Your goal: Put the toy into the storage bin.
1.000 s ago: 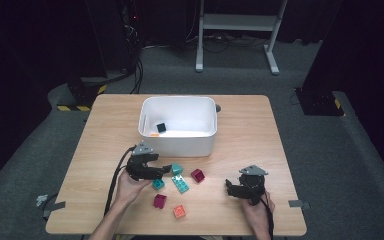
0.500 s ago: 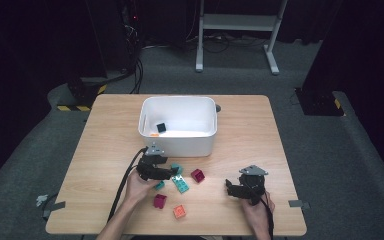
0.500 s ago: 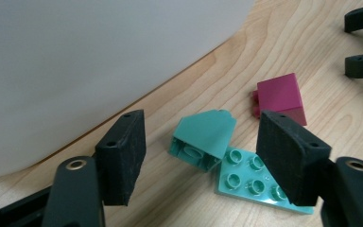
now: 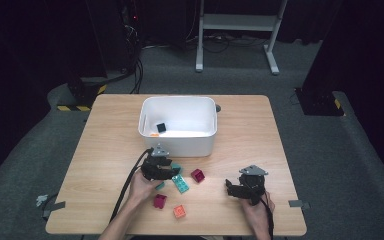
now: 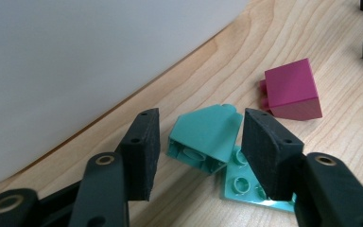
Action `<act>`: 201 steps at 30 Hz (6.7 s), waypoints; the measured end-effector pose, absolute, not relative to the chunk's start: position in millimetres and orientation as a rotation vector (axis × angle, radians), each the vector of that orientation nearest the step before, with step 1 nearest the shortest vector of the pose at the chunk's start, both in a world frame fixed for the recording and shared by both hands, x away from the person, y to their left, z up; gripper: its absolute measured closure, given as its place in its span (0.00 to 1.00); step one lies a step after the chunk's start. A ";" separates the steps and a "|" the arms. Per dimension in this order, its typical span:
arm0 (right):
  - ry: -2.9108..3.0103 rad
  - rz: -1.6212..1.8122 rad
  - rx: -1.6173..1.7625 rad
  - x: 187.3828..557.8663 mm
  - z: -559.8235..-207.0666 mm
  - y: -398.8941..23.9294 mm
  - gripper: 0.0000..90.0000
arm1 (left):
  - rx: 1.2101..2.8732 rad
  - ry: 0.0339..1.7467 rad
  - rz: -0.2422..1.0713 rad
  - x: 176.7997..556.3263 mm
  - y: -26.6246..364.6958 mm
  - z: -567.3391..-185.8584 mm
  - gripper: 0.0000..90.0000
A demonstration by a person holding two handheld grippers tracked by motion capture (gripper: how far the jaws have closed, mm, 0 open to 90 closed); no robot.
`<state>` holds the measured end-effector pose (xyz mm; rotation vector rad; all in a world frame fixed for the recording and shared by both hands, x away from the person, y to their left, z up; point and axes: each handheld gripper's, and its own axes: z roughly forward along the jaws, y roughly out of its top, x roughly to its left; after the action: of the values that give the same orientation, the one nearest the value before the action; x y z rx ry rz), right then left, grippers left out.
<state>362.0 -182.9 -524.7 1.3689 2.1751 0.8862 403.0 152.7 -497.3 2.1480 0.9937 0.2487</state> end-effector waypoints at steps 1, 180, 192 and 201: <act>2.175 0.886 1.369 362.0 -524.7 -182.9 0.15 | 2.154 0.988 0.250 403.5 152.4 -498.1 0.54; 2.175 0.886 1.369 362.0 -524.6 -183.0 0.15 | 2.015 1.115 0.435 471.0 182.0 -372.8 0.65; 2.175 0.886 1.370 361.9 -524.6 -182.9 0.15 | 2.022 1.107 0.462 472.5 180.7 -379.5 0.49; 2.175 0.885 1.370 361.9 -524.6 -182.9 0.15 | 1.974 1.091 0.482 451.5 193.6 -368.6 0.41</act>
<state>361.9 -182.9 -524.6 1.3700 2.1749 0.8854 451.5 193.6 -368.6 1.9743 1.0912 0.4818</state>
